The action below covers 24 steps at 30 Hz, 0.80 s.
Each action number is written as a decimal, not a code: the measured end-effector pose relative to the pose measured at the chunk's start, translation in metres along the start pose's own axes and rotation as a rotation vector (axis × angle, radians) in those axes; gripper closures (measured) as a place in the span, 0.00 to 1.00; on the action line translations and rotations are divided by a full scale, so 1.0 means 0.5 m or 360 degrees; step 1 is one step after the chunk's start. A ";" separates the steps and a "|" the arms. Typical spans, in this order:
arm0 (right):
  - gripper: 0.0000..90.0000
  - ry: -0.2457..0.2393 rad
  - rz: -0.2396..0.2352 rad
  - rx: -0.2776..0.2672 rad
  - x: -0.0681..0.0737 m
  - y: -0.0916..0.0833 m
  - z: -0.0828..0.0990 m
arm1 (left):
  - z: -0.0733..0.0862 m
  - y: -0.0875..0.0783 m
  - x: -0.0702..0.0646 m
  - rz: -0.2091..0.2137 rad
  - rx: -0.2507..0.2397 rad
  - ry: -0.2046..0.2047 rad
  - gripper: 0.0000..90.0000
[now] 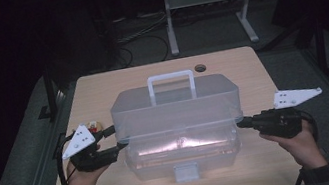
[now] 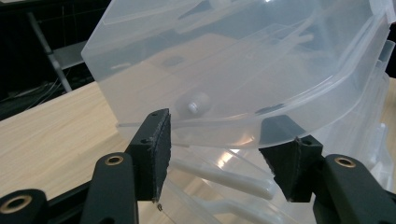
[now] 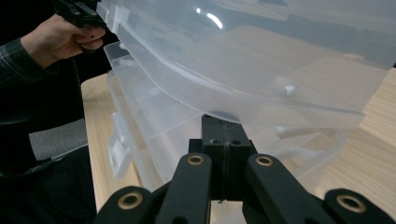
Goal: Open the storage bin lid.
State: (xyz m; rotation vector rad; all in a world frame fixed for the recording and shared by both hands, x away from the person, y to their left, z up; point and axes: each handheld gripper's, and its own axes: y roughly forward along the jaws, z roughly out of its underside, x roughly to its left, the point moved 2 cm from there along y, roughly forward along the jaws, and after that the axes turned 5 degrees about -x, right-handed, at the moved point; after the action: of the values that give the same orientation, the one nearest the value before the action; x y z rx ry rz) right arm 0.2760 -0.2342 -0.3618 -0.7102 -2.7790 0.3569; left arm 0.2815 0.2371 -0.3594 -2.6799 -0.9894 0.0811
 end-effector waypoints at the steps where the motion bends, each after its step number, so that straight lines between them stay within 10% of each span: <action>1: 1.00 -0.0003 -0.0001 -0.0001 0.000 0.001 -0.001 | -0.001 0.001 0.000 -0.0001 0.0001 0.0002 0.48; 24: 1.00 -0.0016 0.0004 -0.0022 -0.021 0.006 -0.024 | -0.018 0.019 0.002 -0.0054 -0.0021 0.0028 0.46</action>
State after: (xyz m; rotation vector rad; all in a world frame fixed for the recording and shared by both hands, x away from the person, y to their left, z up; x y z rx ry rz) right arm 0.2897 -0.2348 -0.3534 -0.7170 -2.7930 0.3432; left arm 0.2896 0.2288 -0.3532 -2.6698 -1.0326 0.0440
